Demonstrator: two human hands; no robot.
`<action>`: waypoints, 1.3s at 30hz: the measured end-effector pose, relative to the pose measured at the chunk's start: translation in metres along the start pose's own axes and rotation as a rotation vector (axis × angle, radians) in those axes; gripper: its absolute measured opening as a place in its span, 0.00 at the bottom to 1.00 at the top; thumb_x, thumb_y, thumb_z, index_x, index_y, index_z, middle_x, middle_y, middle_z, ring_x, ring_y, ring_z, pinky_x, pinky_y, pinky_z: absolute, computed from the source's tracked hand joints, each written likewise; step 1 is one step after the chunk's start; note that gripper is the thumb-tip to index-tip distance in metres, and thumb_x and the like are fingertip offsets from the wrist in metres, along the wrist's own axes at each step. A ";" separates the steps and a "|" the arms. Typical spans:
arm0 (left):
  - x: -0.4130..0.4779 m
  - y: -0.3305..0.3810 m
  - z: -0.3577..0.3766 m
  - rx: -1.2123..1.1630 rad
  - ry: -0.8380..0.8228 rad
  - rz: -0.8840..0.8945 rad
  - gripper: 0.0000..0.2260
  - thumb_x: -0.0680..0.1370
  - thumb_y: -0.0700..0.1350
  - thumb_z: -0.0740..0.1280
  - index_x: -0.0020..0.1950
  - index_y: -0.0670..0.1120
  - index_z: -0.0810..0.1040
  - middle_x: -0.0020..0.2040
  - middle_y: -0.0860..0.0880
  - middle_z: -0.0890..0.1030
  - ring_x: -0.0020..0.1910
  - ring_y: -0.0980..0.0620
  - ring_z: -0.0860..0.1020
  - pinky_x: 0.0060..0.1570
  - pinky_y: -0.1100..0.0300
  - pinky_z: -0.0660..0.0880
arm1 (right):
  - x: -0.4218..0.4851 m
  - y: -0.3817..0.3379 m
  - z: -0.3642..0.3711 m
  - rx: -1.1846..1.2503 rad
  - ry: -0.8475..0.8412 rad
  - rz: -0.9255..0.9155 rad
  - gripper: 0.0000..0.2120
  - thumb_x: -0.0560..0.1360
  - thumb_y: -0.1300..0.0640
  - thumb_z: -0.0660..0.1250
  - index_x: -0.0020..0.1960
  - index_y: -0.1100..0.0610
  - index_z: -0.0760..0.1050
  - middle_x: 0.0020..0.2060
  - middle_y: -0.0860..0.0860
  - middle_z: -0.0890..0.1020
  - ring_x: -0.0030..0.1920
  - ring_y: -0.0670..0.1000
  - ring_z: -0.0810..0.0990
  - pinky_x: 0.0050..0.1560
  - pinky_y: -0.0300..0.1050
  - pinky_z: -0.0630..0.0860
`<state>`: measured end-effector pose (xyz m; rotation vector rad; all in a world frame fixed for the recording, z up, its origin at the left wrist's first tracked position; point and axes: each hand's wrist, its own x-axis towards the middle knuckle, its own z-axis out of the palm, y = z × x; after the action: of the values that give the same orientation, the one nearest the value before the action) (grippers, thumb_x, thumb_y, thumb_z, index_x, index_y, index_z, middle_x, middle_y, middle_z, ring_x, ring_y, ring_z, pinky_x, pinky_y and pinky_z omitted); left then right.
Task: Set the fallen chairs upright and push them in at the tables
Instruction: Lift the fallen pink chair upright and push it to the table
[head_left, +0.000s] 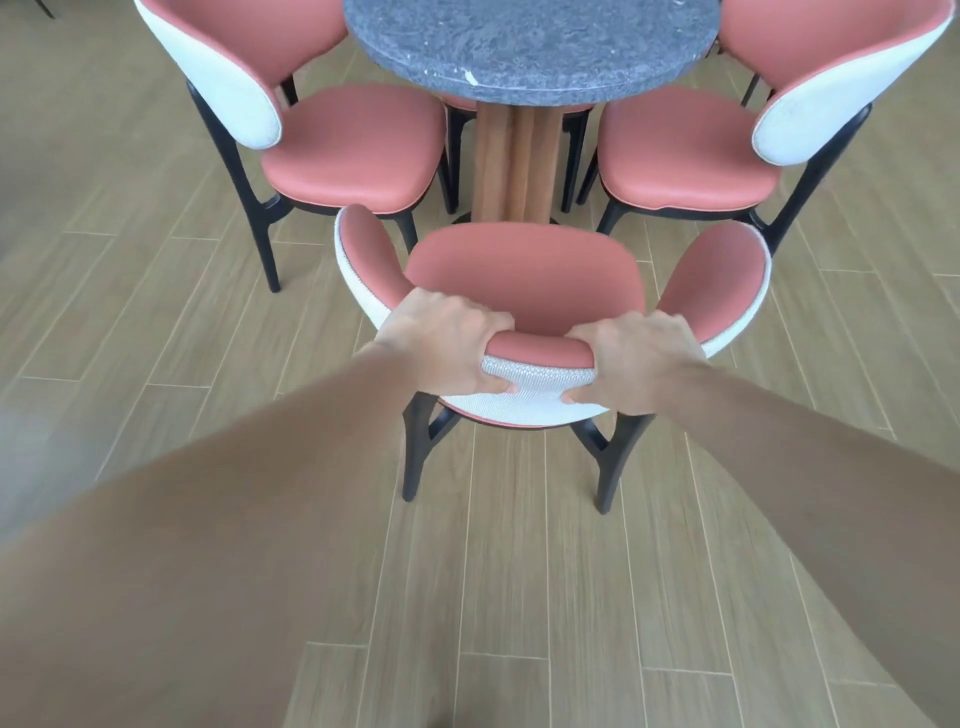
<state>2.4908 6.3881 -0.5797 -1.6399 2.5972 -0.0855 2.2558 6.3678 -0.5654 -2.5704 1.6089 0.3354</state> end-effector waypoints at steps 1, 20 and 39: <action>0.016 -0.004 -0.001 -0.002 -0.002 -0.012 0.24 0.72 0.76 0.62 0.58 0.60 0.75 0.49 0.58 0.82 0.46 0.48 0.79 0.33 0.56 0.58 | 0.012 0.010 -0.002 0.006 0.002 0.000 0.25 0.69 0.30 0.72 0.63 0.35 0.75 0.46 0.47 0.82 0.49 0.59 0.80 0.47 0.51 0.71; 0.147 -0.028 0.002 0.032 -0.006 -0.095 0.26 0.72 0.78 0.60 0.58 0.61 0.73 0.45 0.58 0.80 0.41 0.48 0.75 0.35 0.56 0.62 | 0.114 0.102 -0.024 0.018 0.045 -0.107 0.26 0.72 0.29 0.71 0.67 0.37 0.75 0.51 0.44 0.84 0.48 0.55 0.78 0.48 0.49 0.69; 0.142 -0.017 -0.002 0.016 -0.064 -0.146 0.29 0.72 0.78 0.62 0.58 0.56 0.76 0.37 0.55 0.74 0.40 0.45 0.75 0.40 0.53 0.64 | 0.109 0.105 -0.021 0.046 0.096 -0.100 0.24 0.71 0.31 0.72 0.64 0.36 0.77 0.47 0.44 0.84 0.50 0.56 0.82 0.46 0.48 0.70</action>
<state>2.4451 6.2529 -0.5800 -1.7943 2.4217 -0.0603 2.2105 6.2221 -0.5665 -2.6577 1.4912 0.1682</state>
